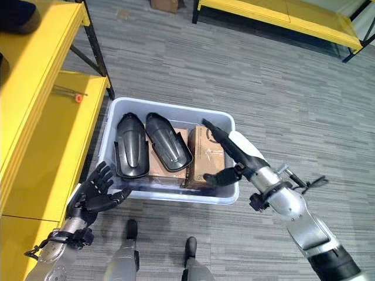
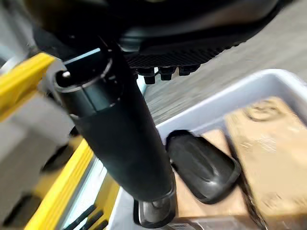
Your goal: Move parts from the plastic box to the shelf.
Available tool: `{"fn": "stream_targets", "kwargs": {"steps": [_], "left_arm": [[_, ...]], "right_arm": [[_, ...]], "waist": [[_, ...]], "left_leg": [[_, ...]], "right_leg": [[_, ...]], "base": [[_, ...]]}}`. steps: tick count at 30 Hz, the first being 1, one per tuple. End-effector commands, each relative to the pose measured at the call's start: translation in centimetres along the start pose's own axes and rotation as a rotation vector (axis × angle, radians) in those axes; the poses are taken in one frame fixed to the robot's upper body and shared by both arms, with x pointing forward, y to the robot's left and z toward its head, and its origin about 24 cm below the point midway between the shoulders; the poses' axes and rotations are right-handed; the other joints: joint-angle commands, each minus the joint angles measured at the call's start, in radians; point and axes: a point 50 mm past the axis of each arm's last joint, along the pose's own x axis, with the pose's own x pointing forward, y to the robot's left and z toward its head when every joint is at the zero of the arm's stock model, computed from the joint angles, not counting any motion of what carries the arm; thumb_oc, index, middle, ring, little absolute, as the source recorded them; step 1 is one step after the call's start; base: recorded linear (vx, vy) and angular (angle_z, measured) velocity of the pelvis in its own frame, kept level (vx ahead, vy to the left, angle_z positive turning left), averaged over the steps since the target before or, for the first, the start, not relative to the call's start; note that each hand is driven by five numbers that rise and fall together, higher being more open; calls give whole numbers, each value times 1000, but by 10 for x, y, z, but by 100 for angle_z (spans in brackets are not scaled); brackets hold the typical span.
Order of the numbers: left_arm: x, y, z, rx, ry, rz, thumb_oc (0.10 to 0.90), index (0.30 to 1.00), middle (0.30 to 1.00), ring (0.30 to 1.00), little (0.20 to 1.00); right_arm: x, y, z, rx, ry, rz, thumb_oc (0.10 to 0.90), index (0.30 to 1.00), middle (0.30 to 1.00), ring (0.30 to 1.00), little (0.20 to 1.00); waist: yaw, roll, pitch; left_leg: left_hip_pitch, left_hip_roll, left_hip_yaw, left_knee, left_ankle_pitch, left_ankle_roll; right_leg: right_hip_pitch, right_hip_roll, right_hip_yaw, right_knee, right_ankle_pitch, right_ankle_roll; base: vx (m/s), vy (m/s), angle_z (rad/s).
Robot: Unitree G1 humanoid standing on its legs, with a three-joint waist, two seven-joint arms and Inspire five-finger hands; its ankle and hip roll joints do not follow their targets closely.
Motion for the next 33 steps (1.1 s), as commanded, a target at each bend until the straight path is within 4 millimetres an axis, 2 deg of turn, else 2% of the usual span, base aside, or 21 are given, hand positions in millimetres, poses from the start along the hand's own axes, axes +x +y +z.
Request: {"fn": "stream_targets", "kwargs": {"steps": [1, 4, 10, 13, 20, 26, 33], "left_arm": [[10, -11, 53, 6, -255, -86, 900, 1000, 1000, 1000, 1000], [13, -13, 58, 20, -290, -68, 900, 1000, 1000, 1000, 1000], [17, -18, 59, 14, -309, -47, 900, 1000, 1000, 1000, 1000], [21, -23, 62, -2, -329, -47, 900, 1000, 1000, 1000, 1000], [25, -24, 65, -12, -353, -29, 900, 1000, 1000, 1000, 1000], [25, -24, 69, -14, -375, -18, 900, 1000, 1000, 1000, 1000], [27, -29, 73, -25, -395, -30, 900, 1000, 1000, 1000, 1000]], "right_arm": [[19, -40, 29, -193, -158, -158, 900, 1000, 1000, 1000, 1000], [37, -47, 35, -286, -174, -174, 900, 1000, 1000, 1000, 1000], [47, -48, 36, -342, -164, -186, 900, 1000, 1000, 1000, 1000], [52, -45, 30, -300, -138, -200, 900, 1000, 1000, 1000, 1000], [55, -51, 24, -282, -109, -257, 900, 1000, 1000, 1000, 1000], [57, -70, 23, -388, -84, -327, 900, 1000, 1000, 1000, 1000], [58, -76, 22, -433, -71, -342, 900, 1000, 1000, 1000, 1000]], "waist": [[28, 1, 16], [50, 4, 52], [63, 12, 94], [67, 18, 126], [67, 22, 163], [67, 26, 188], [67, 32, 201]], "left_leg": [[-44, 73, -15, 86, -76, -25], [-72, 70, -21, 66, -58, -25], [-115, 63, -30, 78, -59, -23], [-147, 63, -39, 111, -69, -22], [-181, 70, -51, 129, -71, -22], [-212, 69, -58, 127, -62, -23], [-238, 64, -65, 123, -53, -23]], "right_leg": [[40, -80, -3, 90, -92, 32], [11, -76, -12, 80, -78, 32], [-13, -75, -16, 76, -75, 29], [-38, -70, -19, 92, -79, 23], [-76, -60, -12, 110, -79, 16], [-100, -56, -12, 109, -77, 15], [-120, -54, -17, 111, -79, 15]], "base": [[-44, -41, 8], [-55, -24, 9], [-33, -10, 4], [-66, -28, -1], [-26, -11, -1], [-11, -6, 0], [0, 0, 0]]}}
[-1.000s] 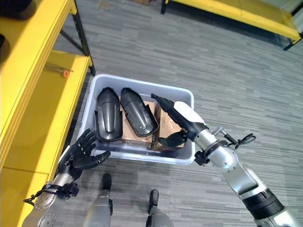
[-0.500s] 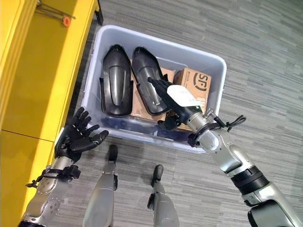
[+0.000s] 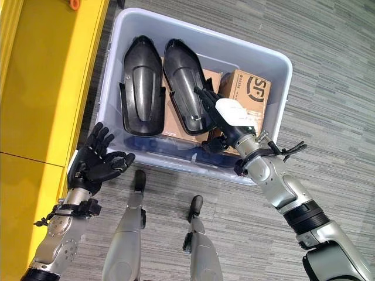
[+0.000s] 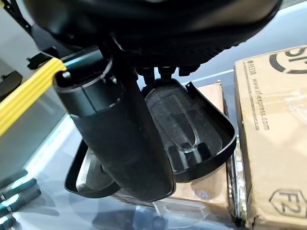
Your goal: Move parts from the plastic box to the shelf.
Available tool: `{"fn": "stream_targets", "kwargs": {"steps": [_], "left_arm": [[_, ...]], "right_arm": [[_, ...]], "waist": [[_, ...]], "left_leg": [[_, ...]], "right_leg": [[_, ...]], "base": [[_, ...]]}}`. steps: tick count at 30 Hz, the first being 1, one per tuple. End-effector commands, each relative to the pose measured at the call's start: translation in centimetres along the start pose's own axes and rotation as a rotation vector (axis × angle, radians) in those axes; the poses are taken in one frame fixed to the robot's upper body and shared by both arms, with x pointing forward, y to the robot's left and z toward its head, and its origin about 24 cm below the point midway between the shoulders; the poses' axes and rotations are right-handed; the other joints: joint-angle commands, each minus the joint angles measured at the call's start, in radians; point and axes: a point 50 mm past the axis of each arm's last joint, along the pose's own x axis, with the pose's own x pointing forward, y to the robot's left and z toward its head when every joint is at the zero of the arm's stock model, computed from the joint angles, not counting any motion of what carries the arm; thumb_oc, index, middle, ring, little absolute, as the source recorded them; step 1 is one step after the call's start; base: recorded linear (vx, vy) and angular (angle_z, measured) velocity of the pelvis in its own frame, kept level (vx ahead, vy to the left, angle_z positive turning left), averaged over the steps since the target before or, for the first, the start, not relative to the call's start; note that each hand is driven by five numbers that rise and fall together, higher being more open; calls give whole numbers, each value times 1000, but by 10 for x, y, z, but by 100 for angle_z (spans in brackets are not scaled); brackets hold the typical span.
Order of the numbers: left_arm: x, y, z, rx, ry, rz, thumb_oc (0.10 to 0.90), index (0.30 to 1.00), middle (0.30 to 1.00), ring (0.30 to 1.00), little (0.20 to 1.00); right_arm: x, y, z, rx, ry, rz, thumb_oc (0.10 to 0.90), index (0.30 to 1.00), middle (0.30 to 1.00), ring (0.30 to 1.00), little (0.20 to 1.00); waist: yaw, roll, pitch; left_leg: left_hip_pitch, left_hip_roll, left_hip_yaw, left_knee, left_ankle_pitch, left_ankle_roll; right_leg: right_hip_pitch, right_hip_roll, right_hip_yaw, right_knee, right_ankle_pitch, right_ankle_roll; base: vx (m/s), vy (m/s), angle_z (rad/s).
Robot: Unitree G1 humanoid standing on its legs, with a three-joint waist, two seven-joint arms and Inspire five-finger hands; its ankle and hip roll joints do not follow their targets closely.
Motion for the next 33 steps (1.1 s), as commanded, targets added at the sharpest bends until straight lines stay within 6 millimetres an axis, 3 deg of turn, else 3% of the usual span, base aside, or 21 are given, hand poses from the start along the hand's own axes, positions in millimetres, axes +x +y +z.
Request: {"fn": "stream_targets", "kwargs": {"steps": [1, 13, 20, 33], "left_arm": [[-3, -7, 16, 18, -100, -24, 900, 1000, 1000, 1000, 1000], [-2, -9, 22, 21, -123, -33, 900, 1000, 1000, 1000, 1000], [-1, -8, 21, 28, -127, -16, 900, 1000, 1000, 1000, 1000], [0, -8, 24, 26, -154, 11, 900, 1000, 1000, 1000, 1000]], "right_arm": [[12, -53, 15, -115, -108, -189, 900, 1000, 1000, 1000, 1000], [22, -69, 16, -214, -108, -209, 900, 1000, 1000, 1000, 1000], [24, -64, 9, -216, -69, -191, 900, 1000, 1000, 1000, 1000], [41, -76, -8, -248, 29, -231, 900, 1000, 1000, 1000, 1000]], "waist": [[-22, 9, -26], [-9, 13, -8], [1, 14, 12], [8, 36, 12]], "left_leg": [[-44, 56, -27, 90, -72, -22], [-85, 40, -44, 75, -62, -20], [-132, 29, -65, 112, -82, -20], [-292, 4, -98, 140, -83, -13]], "right_leg": [[42, -72, 4, 110, -106, 22], [25, -74, -9, 96, -101, 27], [13, -72, -21, 105, -114, 26], [-123, -67, -27, 158, -125, 21]], "base": [[0, 0, 0], [4, -5, 2], [8, -22, 5], [-4, 0, 3]]}}
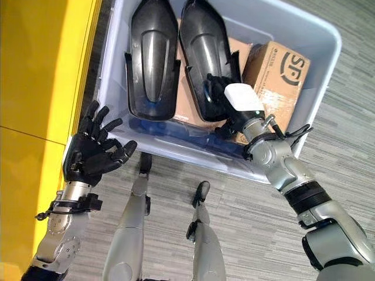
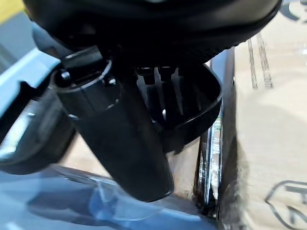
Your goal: Move parts from the plastic box to the shelf.
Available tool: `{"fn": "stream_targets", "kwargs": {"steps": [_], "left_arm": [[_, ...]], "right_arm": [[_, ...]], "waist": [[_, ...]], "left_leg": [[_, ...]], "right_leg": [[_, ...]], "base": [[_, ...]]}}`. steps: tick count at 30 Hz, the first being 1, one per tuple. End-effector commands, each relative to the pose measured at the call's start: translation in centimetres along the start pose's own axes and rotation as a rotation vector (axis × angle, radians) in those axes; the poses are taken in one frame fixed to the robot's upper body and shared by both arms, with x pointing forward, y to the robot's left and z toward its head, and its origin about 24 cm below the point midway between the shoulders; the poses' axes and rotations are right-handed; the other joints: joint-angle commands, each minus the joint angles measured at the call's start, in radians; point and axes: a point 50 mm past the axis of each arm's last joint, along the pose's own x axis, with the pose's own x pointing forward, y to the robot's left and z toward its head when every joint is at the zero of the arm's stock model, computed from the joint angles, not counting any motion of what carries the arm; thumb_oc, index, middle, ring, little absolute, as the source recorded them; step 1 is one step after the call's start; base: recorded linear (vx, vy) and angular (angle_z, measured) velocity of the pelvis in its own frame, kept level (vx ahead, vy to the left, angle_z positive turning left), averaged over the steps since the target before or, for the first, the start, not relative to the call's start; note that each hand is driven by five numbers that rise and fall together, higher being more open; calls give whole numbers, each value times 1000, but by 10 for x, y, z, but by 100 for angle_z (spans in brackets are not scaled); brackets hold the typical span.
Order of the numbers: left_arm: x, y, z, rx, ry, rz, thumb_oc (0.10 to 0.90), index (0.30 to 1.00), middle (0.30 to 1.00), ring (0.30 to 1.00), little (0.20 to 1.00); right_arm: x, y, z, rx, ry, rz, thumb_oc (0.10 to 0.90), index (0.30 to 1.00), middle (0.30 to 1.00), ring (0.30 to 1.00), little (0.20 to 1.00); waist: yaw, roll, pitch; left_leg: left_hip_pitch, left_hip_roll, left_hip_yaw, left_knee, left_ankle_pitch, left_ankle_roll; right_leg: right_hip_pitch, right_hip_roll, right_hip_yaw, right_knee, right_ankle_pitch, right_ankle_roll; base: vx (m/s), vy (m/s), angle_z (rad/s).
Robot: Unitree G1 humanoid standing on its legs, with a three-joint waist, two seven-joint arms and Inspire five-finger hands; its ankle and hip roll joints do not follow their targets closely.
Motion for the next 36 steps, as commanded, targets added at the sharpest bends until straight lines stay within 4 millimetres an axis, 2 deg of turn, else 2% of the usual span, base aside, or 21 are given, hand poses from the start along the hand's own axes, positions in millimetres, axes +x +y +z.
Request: {"fn": "stream_targets", "kwargs": {"steps": [1, 5, 10, 18, 19, 24, 29, 36], "left_arm": [[-6, 13, -6, 48, 49, 87, 900, 1000, 1000, 1000, 1000], [-3, 13, -3, 49, 24, 102, 900, 1000, 1000, 1000, 1000], [1, 12, 3, 37, -13, 112, 900, 1000, 1000, 1000, 1000], [5, 11, 1, 32, -17, 120, 900, 1000, 1000, 1000, 1000], [6, 10, 0, 27, -15, 120, 900, 1000, 1000, 1000, 1000], [8, 9, 2, 27, -25, 117, 900, 1000, 1000, 1000, 1000], [11, 6, 1, 19, -29, 114, 900, 1000, 1000, 1000, 1000], [9, 2, -4, 8, 0, 92, 900, 1000, 1000, 1000, 1000]], "right_arm": [[16, -50, 14, -72, -86, -159, 900, 1000, 1000, 1000, 1000], [25, -50, 12, -82, -52, -160, 900, 1000, 1000, 1000, 1000], [39, -59, 9, -102, -9, -193, 900, 1000, 1000, 1000, 1000], [50, -53, 4, -134, 45, -152, 900, 1000, 1000, 1000, 1000], [51, -47, 3, -139, 54, -123, 400, 300, 300, 300, 300], [51, -40, 8, -129, 34, -103, 400, 300, 300, 300, 300], [44, -27, 20, -39, -23, -94, 400, 300, 300, 300, 300], [25, -2, 28, 130, -51, -102, 400, 300, 300, 300, 300]], "waist": [[-21, 12, -6], [-16, 26, -6], [-14, 43, -6], [-9, 49, -6], [-7, 48, -6], [-8, 46, -6], [-14, 35, -6], [-15, 16, -6]], "left_leg": [[-60, 18, -37, 93, -93, -20], [-126, 7, -56, 115, -96, -14], [-194, -5, -71, 131, -97, -8], [-232, -13, -78, 138, -95, -4], [-230, -16, -82, 135, -95, -3], [-219, -22, -83, 130, -95, -2], [-178, -23, -83, 127, -99, 0], [-70, -23, -83, 81, -89, 1]], "right_leg": [[66, -69, 20, 131, -124, 16], [1, -66, 22, 177, -143, 11], [-88, -66, 26, 241, -159, 10], [-133, -65, 30, 275, -171, 9], [-129, -64, 29, 271, -172, 10], [-114, -65, 27, 268, -178, 9], [-68, -61, 25, 255, -185, 8], [51, -60, 10, 190, -175, 15]], "base": [[-10, -9, 5], [0, 0, 0], [-3, 10, 1], [1, 3, 0], [0, 0, 0], [0, 0, 0], [1, 3, 2], [7, -5, 3]]}}
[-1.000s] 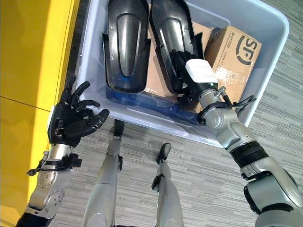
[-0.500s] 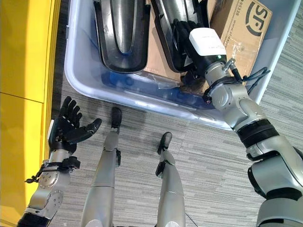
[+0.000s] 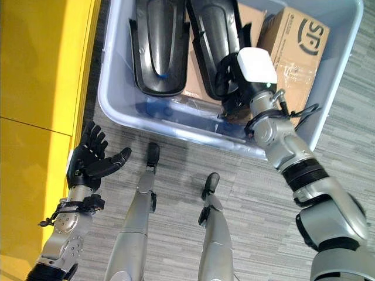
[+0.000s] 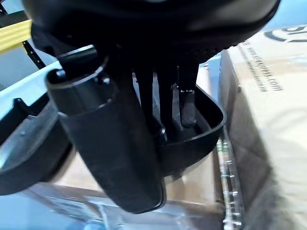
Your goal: Move parts from the plastic box to the shelf.
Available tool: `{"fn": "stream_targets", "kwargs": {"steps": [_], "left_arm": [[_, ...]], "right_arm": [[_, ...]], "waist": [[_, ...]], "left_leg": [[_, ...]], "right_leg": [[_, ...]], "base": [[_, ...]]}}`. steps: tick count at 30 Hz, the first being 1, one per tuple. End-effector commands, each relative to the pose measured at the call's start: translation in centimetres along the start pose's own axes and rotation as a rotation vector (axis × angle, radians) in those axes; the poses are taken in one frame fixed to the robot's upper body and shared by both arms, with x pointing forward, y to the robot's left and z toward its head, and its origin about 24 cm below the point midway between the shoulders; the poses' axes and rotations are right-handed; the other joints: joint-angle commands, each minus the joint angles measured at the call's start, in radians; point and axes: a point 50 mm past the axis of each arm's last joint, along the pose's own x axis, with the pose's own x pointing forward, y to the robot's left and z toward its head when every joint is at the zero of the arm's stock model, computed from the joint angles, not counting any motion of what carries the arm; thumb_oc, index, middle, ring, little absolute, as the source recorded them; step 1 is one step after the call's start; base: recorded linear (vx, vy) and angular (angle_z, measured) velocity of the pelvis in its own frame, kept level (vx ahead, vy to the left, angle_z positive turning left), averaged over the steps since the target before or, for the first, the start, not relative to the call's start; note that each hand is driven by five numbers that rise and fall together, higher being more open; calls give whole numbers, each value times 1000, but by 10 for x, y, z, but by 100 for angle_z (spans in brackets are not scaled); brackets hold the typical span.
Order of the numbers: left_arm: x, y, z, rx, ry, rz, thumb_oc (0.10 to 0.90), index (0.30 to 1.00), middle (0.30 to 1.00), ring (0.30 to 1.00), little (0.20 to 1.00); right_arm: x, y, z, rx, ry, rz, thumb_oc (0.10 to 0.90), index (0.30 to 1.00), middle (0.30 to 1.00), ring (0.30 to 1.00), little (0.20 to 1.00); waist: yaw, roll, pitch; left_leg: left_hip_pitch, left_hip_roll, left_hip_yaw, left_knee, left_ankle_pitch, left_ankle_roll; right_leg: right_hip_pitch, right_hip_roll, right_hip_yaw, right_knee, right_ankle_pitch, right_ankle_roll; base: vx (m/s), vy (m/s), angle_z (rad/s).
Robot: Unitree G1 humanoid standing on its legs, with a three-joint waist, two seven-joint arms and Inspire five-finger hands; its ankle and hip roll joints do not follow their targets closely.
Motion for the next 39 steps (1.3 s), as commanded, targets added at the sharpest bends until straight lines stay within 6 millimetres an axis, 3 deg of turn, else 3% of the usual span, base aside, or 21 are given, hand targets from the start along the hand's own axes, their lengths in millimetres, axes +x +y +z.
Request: {"fn": "stream_targets", "kwargs": {"steps": [1, 5, 12, 15, 20, 29, 39], "left_arm": [[9, -15, 38, -5, -187, -100, 900, 1000, 1000, 1000, 1000], [9, -13, 37, 7, -179, -103, 900, 1000, 1000, 1000, 1000], [4, -5, 30, 27, -132, -110, 900, 1000, 1000, 1000, 1000], [0, 1, 27, 30, -105, -107, 900, 1000, 1000, 1000, 1000], [-3, 7, 23, 48, -77, -104, 900, 1000, 1000, 1000, 1000], [-14, 25, 18, 75, -23, -87, 900, 1000, 1000, 1000, 1000], [-24, 40, 7, 80, 37, -26, 900, 1000, 1000, 1000, 1000]], "right_arm": [[2, 10, 20, 101, -75, 35, 400, 300, 300, 300, 300], [-11, 18, 23, 162, -89, 48, 400, 300, 300, 300, 300], [-38, 18, 29, 273, -142, 36, 400, 300, 300, 300, 300], [-52, 14, 30, 328, -162, 27, 400, 300, 300, 300, 300], [-63, 10, 30, 352, -181, 27, 400, 300, 300, 300, 300], [-86, -1, 24, 392, -190, 25, 400, 300, 300, 300, 300], [-101, -11, 19, 435, -174, -5, 400, 300, 300, 300, 300]], "waist": [[25, -37, 68], [30, -53, 68], [24, -102, -54], [13, -115, -114], [2, -126, -160], [-23, -126, -262], [-54, -94, -354]], "left_leg": [[46, 20, -21, 57, -120, -2], [117, 22, -21, 35, -115, -1], [268, 31, 5, -36, -110, -4], [325, 36, 17, -62, -104, -3], [381, 44, 36, -87, -105, -5], [500, 72, 80, -115, -120, -11], [640, 109, 128, -108, -151, -17]], "right_leg": [[302, -15, -10, -149, -55, 14], [379, -18, -19, -186, -39, 20], [516, -29, -30, -280, 37, 43], [558, -37, -27, -307, 68, 52], [591, -46, -19, -325, 102, 61], [651, -58, 0, -337, 128, 74], [721, -52, 36, -297, 72, 70]], "base": [[13, -5, 16], [21, -14, 15], [69, 11, -4], [72, 16, -4], [37, 1, -7], [50, -9, -12], [38, -27, -17]]}}
